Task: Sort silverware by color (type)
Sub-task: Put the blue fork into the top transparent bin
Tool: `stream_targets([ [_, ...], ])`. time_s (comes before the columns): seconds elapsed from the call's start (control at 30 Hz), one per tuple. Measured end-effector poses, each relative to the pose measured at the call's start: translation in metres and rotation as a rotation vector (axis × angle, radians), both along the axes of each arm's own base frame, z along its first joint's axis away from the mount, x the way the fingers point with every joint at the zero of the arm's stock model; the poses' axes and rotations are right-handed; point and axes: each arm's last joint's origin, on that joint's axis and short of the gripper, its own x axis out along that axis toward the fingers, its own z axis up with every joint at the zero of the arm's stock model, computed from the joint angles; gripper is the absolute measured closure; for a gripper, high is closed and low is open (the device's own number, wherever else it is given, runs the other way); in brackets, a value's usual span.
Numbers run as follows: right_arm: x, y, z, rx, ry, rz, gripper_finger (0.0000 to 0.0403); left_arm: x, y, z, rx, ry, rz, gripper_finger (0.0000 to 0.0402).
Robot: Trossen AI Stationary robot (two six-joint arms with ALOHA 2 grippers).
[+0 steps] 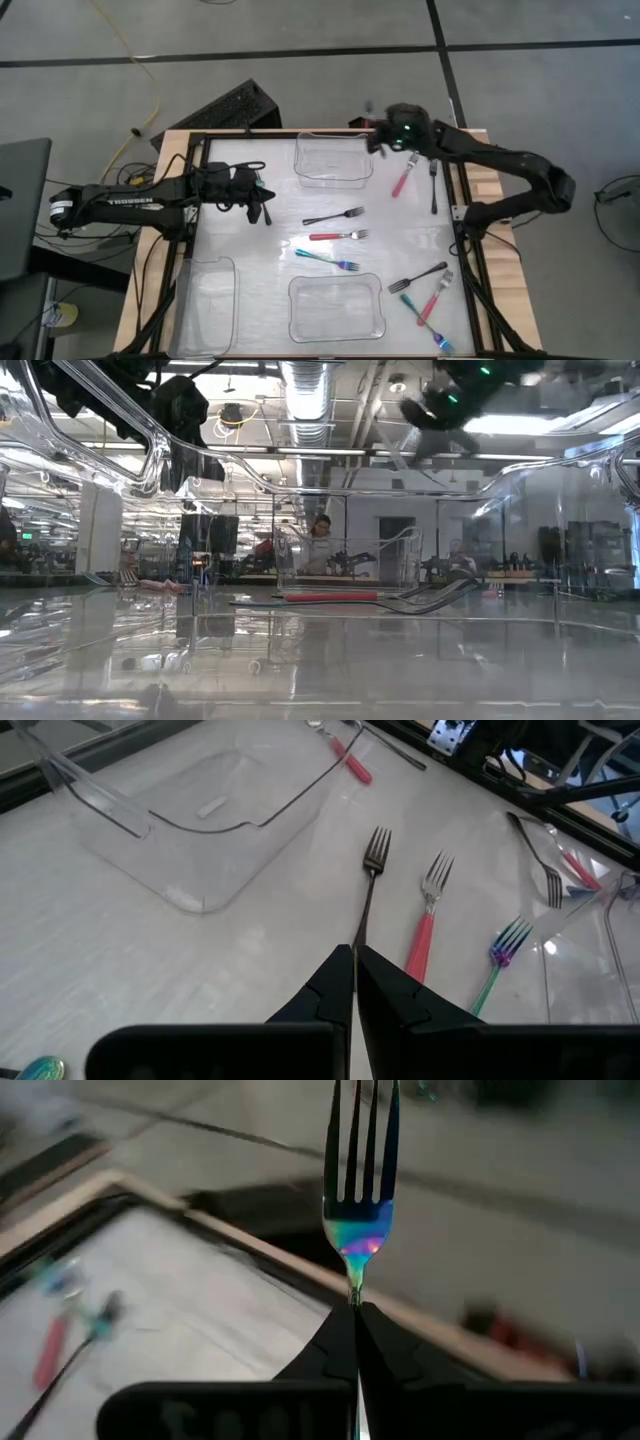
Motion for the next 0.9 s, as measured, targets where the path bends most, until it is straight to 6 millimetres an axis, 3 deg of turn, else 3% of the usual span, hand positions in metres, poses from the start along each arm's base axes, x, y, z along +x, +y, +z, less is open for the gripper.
stream_targets([
  [0.13, 0.047, 0.004, 0.003, -0.220, 0.215, 0.302, 0.0382, 0.000, 0.000, -0.001, -0.002, 0.008, 0.000, 0.0402],
  [0.27, 0.087, 0.006, -0.017, -0.322, 0.435, 0.583, 0.0382, 0.000, 0.000, -0.001, -0.009, 0.005, 0.003, 0.0402],
  [0.37, 0.106, 0.002, -0.036, -0.304, 0.572, 0.669, 0.0382, 0.000, 0.000, -0.001, -0.014, 0.003, 0.009, 0.0402],
  [0.67, 0.127, -0.019, -0.093, -0.138, 0.766, 0.713, 0.0378, 0.000, 0.000, -0.001, -0.024, 0.002, 0.014, 0.0402],
  [0.9, 0.133, -0.015, -0.108, -0.095, 0.788, 0.710, 0.0351, -0.002, 0.000, -0.004, -0.088, 0.012, 0.040, 0.0402],
])
